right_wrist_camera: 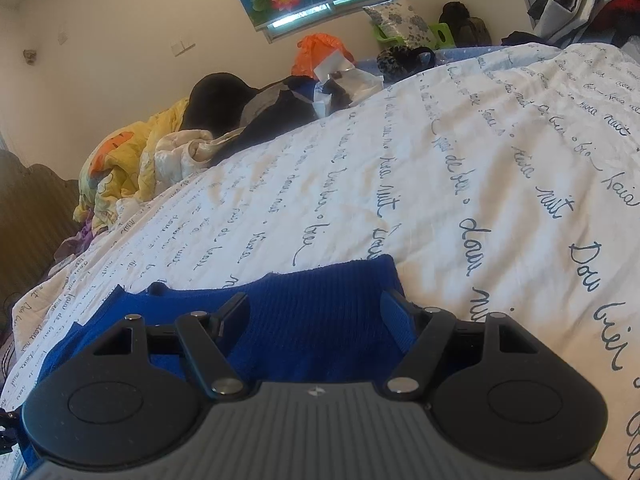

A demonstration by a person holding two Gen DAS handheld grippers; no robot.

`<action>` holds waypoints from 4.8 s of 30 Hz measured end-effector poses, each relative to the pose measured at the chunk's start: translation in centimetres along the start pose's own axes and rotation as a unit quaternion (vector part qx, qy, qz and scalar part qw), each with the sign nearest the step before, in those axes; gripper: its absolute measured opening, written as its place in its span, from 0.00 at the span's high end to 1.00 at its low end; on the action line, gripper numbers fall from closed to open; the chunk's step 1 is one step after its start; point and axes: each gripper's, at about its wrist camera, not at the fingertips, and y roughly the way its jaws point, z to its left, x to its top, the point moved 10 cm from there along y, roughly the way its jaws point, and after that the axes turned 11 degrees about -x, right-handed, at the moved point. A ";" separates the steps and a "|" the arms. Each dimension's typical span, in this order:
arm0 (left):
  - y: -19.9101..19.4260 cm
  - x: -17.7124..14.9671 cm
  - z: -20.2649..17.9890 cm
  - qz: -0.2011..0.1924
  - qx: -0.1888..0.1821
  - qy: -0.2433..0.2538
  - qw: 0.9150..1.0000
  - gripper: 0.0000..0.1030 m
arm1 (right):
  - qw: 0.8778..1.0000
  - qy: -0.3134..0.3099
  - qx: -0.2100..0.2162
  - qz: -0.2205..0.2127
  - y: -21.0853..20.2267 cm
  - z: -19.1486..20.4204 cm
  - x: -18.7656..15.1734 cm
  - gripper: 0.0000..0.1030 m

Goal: Fold small clothes

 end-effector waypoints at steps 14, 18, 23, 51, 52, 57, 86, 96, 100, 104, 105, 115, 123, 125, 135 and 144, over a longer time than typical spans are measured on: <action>-2.1 -13.4 -26.2 0.009 -0.215 0.432 0.876 0.95 | 0.933 0.143 0.251 0.214 -4.2 4.2 1.9 0.00; -1.3 -16.0 -25.4 0.044 -0.208 0.459 0.863 0.95 | 0.928 0.185 0.227 0.230 -2.6 1.4 0.0 0.00; -2.1 -17.0 -24.7 0.029 -0.203 0.499 0.842 0.95 | 0.921 0.194 0.234 0.242 -1.9 1.6 -0.1 0.01; -0.2 -22.1 -27.5 0.163 -0.304 0.481 0.806 0.62 | 0.986 0.063 0.047 0.145 -5.2 -6.4 -0.4 0.71; -1.0 -21.3 -27.4 0.170 -0.324 0.468 0.804 0.44 | 0.986 0.084 0.047 0.138 -5.6 -6.7 -0.1 0.68; -2.3 -13.7 -24.1 0.102 -0.332 0.423 0.837 0.00 | 0.990 0.120 0.044 0.064 -8.2 -8.9 2.8 0.15; 14.1 6.4 -20.7 0.151 -0.196 0.237 0.939 0.63 | 0.985 0.112 0.088 0.098 0.1 4.8 5.7 0.28; 9.2 -3.3 -12.8 0.246 -0.257 0.163 0.920 0.45 | 0.972 0.074 0.105 0.199 -5.5 4.6 -4.7 0.31; 8.8 -3.4 -13.1 0.250 -0.226 0.182 0.924 0.87 | 0.971 0.023 0.086 0.221 -5.0 5.9 -7.3 0.90; 5.9 -4.3 -11.9 0.231 -0.207 0.266 0.913 0.80 | 0.972 0.003 0.106 0.211 -8.1 6.3 -7.5 0.90; 5.5 -4.6 -11.5 0.214 -0.193 0.293 0.912 0.74 | 0.972 0.001 0.099 0.215 -8.3 5.8 -8.2 0.89; 1.1 -7.4 -13.8 0.032 -0.112 0.566 0.816 0.23 | 0.990 -0.015 0.079 0.113 -11.3 6.5 -4.4 0.41; 3.7 -8.8 -13.6 0.060 -0.112 0.584 0.801 0.71 | 0.976 -0.122 0.034 0.177 -6.9 9.3 -7.5 0.94; 3.4 -7.8 -13.0 0.073 -0.117 0.559 0.818 0.74 | 0.976 -0.118 0.046 0.175 -7.7 9.4 -7.3 0.94; 1.4 -6.2 -11.1 0.105 -0.147 0.487 0.855 0.28 | 0.981 -0.069 0.029 0.180 -9.2 5.7 -9.0 0.93; 3.4 -5.2 -18.8 0.041 -0.183 0.510 0.840 0.16 | 0.988 -0.047 0.102 0.110 -6.4 12.2 -0.7 0.90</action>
